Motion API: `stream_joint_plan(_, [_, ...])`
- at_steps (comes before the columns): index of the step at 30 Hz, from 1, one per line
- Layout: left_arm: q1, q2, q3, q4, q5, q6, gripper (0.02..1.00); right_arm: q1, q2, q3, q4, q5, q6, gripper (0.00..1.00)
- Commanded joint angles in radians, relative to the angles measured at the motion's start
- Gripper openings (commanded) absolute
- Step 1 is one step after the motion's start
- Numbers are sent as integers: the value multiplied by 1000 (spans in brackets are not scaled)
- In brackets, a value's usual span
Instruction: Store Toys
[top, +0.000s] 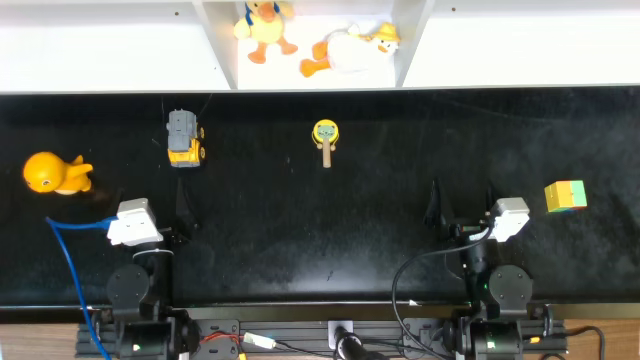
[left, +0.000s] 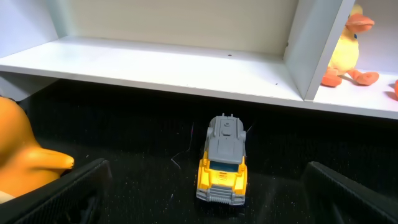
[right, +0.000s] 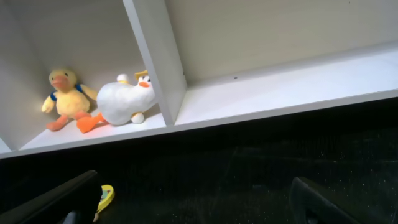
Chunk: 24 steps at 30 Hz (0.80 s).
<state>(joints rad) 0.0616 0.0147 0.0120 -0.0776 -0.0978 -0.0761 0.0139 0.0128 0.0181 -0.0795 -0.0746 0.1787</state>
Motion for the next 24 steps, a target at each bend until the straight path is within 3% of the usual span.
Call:
stream_joint_plan(1, [10, -12, -4, 1, 6, -3, 998, 5, -8, -13, 6, -3, -3, 996])
stream_joint_plan(11, [10, -12, -4, 3, 7, -4, 996, 5, -8, -13, 6, -3, -3, 993])
stream_joint_plan(18, [10, -12, -3, 13, 142, -4, 996, 5, -8, -13, 6, -3, -3, 996])
stream_joint_plan(24, [10, -8, 101, -52, 187, -34, 998, 5, -8, -13, 6, -3, -3, 996])
